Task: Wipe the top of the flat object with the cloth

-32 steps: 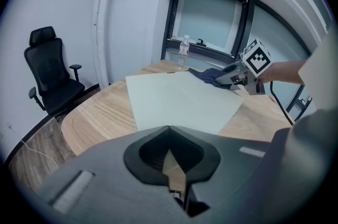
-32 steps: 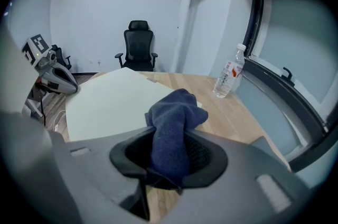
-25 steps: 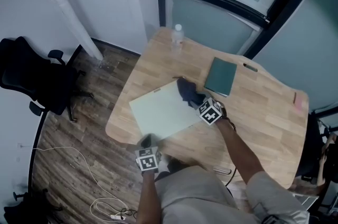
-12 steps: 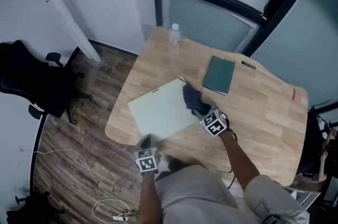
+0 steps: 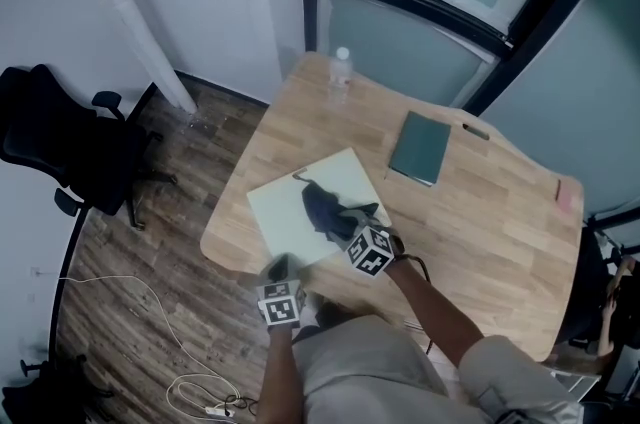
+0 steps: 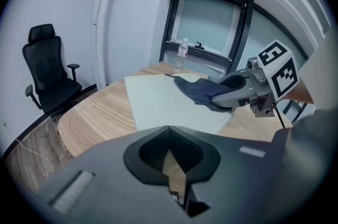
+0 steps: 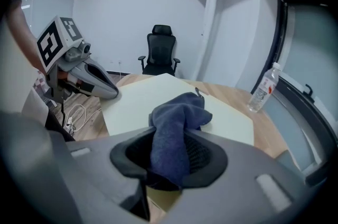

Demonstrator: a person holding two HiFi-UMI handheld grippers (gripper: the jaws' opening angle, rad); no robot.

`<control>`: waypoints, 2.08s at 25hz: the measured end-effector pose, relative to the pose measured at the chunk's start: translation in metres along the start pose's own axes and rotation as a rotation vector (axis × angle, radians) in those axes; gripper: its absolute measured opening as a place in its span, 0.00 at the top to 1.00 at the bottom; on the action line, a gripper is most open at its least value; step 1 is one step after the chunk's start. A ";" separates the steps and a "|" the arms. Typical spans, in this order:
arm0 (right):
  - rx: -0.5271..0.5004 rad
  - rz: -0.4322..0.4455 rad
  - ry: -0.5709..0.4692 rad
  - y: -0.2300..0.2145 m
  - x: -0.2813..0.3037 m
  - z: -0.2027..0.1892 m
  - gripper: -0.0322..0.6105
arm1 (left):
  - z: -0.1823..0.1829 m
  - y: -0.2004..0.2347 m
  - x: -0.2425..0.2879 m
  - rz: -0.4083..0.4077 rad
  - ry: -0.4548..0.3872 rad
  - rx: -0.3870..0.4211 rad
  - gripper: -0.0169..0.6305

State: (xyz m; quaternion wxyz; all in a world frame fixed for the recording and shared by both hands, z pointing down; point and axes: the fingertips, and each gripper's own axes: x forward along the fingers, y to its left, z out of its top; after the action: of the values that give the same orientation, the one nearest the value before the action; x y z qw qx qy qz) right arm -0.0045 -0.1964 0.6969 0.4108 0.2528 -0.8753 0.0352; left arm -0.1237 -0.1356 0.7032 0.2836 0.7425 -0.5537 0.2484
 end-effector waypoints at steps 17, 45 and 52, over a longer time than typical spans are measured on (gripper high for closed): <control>-0.152 0.183 -0.039 0.096 0.050 0.069 0.74 | -0.009 0.011 -0.019 -0.132 -0.053 -0.061 0.96; 0.031 0.149 0.078 0.095 0.058 0.079 0.74 | 0.098 0.027 0.110 -0.540 0.257 0.610 0.96; 0.084 0.106 0.134 0.092 0.065 0.081 0.74 | 0.100 0.026 0.113 -0.607 0.366 0.742 0.96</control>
State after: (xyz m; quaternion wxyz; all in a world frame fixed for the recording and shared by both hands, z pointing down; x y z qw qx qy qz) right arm -0.1387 -0.1651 0.7047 0.4551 0.2199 -0.8557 0.1105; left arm -0.1132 -0.2884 0.7128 0.1526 0.8648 -0.1288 0.4608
